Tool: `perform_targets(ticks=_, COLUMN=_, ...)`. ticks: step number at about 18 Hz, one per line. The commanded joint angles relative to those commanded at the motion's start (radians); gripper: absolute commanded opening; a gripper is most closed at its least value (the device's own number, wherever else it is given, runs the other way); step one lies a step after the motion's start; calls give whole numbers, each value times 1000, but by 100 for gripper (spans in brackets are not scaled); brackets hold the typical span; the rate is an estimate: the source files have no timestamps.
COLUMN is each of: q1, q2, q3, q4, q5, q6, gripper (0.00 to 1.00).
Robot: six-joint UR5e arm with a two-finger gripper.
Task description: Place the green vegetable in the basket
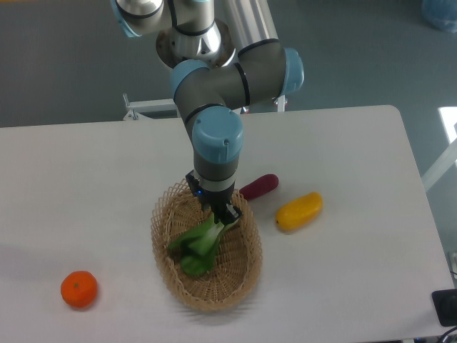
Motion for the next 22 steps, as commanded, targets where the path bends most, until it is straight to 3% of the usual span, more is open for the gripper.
perform_targets(ticks=5, q1=35, q2=8, q3=31, q4=0, q5=6, q6=2, gripper=100)
perform_targets(ticks=15, q1=187, q2=-20, q3=181, q4=-12, q5=9, q6=38, gripper=100)
perform_targets(ticks=22, q1=267, q2=-37, q3=199, q4=-15, q5=11, q6=164, gripper=100)
